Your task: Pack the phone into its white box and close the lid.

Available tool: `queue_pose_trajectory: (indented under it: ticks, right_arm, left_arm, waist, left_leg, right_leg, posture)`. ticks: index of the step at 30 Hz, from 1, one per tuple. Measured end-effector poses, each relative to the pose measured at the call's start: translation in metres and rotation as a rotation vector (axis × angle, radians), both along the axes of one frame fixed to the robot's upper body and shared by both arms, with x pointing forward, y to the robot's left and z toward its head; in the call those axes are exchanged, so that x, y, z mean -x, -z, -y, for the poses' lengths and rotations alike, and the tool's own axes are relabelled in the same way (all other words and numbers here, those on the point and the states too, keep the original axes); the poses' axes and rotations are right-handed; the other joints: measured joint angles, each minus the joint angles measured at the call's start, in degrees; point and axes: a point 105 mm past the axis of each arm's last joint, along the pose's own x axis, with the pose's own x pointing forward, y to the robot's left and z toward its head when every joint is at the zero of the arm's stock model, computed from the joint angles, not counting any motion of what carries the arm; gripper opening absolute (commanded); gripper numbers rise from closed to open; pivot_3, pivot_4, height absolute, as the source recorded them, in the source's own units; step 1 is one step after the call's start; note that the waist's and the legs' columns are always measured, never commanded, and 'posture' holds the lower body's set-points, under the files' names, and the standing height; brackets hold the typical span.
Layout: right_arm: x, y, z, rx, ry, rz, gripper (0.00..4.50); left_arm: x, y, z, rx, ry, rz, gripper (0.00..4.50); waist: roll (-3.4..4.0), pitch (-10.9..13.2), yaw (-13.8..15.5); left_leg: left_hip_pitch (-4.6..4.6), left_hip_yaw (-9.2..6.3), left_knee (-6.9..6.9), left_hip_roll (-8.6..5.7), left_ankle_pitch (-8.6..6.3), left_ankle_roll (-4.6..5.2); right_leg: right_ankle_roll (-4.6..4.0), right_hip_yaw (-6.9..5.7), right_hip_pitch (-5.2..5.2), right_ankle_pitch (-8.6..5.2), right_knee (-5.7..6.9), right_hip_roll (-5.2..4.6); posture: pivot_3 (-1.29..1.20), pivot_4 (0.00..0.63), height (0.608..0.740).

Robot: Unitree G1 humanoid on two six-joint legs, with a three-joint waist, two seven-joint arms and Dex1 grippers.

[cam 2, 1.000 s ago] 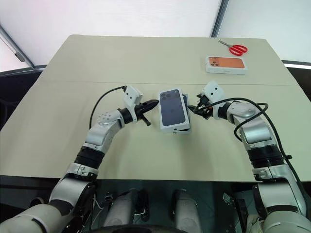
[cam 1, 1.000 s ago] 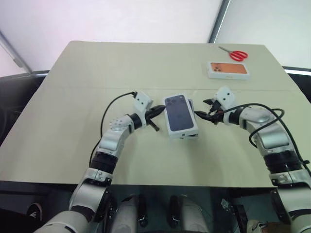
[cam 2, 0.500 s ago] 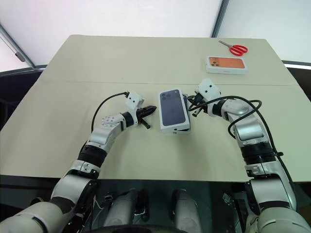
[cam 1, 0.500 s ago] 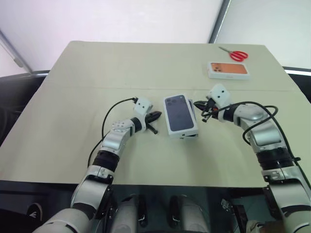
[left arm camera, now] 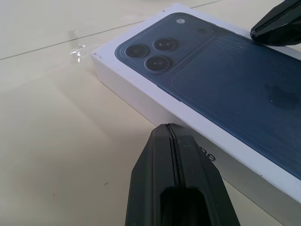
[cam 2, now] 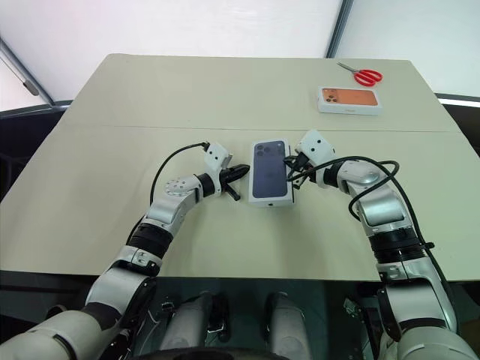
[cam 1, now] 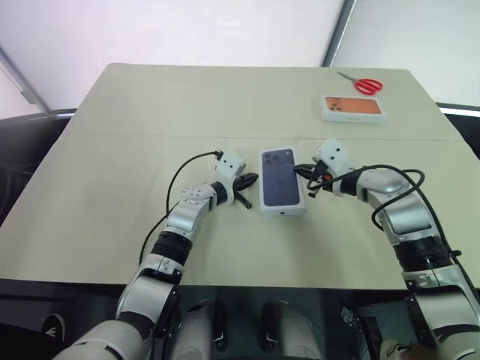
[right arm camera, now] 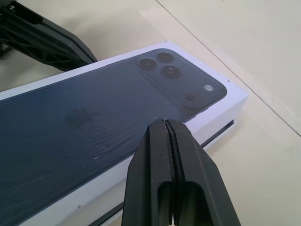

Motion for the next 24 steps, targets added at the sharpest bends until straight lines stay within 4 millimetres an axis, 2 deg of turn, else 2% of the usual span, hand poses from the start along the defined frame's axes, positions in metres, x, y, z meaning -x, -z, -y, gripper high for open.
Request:
queue_pose_trajectory:
  ticks: [6,12,18,24]
  right_arm:
    - [-0.003,-0.001,0.009,0.021,0.037,0.015,0.03]
    - [-0.005,-0.001,0.014,0.056,0.053,0.043,0.03]
    - [-0.011,0.007,0.028,0.092,0.106,0.021,0.03]
    - [-0.01,0.007,0.027,0.107,0.09,0.031,0.03]
  left_arm:
    - [0.0,-0.003,0.002,0.003,0.004,0.004,0.0]
    - [0.001,-0.018,0.007,0.019,0.019,0.046,0.0]
    - [0.003,-0.021,0.01,0.023,0.027,0.048,0.0]
    - [0.003,-0.018,0.007,0.017,0.018,0.034,0.0]
  waist:
    - [0.0,0.0,-0.02]
    - [0.0,0.0,0.02]
    - [0.0,0.0,-0.1]
    - [0.0,0.0,-0.15]
  left_leg:
    - [0.0,0.0,0.01,0.0,0.0,0.0]
    - [0.01,0.0,0.02,-0.01,0.0,0.0]
    - [0.02,0.0,0.02,-0.01,0.0,0.0]
    - [0.02,0.0,0.02,0.01,0.01,0.0]
  right_leg:
    - [0.0,0.0,0.0,0.0,0.0,0.0]
    - [0.0,0.0,0.03,0.0,0.01,0.01]
    - [0.0,-0.01,0.04,0.0,0.01,0.02]
    - [0.0,0.0,0.04,0.0,0.01,0.05]
  posture:
    - [0.0,0.15,0.738]
    - [0.0,0.15,0.738]
    - [0.0,0.15,0.738]
    - [0.0,0.15,0.738]
